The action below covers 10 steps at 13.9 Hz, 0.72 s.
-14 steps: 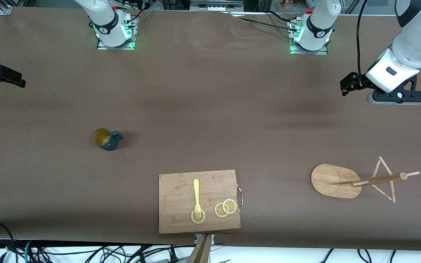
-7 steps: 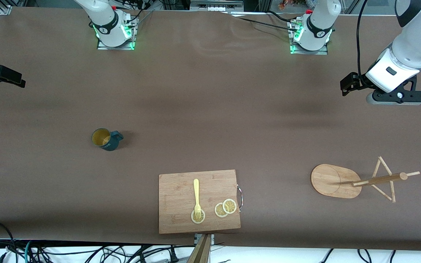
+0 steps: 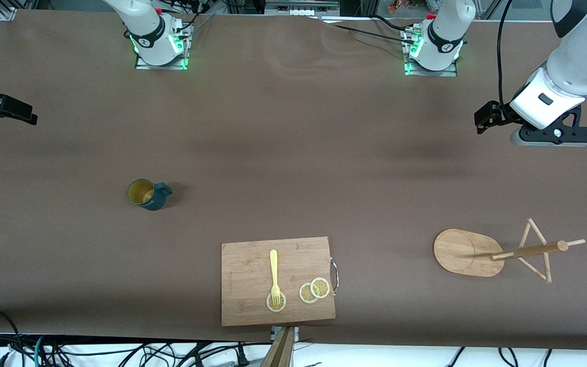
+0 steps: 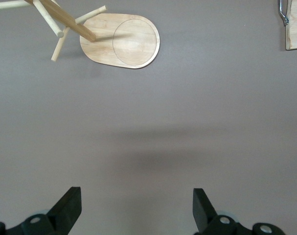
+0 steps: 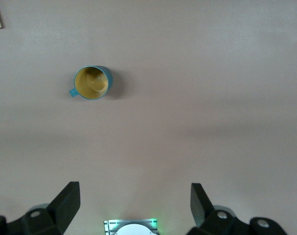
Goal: Pass cup and hang on rack
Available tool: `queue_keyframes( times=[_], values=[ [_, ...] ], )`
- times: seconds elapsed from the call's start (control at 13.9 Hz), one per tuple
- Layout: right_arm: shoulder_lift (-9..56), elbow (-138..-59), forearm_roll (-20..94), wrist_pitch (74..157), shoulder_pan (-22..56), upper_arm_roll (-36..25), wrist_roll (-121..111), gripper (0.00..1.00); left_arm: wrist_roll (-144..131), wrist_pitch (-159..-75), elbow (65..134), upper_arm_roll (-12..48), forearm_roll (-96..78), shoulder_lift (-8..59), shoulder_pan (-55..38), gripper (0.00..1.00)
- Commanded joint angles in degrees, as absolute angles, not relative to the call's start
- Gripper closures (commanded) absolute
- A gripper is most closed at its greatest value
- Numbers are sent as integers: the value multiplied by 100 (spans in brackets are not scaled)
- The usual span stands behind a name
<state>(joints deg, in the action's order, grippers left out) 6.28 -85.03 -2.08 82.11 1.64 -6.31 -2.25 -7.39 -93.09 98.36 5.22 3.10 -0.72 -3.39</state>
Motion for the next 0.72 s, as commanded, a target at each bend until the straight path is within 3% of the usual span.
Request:
queue_keyframes(
  times=[0.0, 0.65],
  values=[
    [878, -8393, -237, 8261, 88, -598, -255, 0, -606, -9158, 9642, 483, 255, 9, -369, 0],
    [2029, -8525, -89, 9157, 176, -536, -237, 0, -606, -9149, 9642, 492, 255, 9, -369, 0]
  ],
)
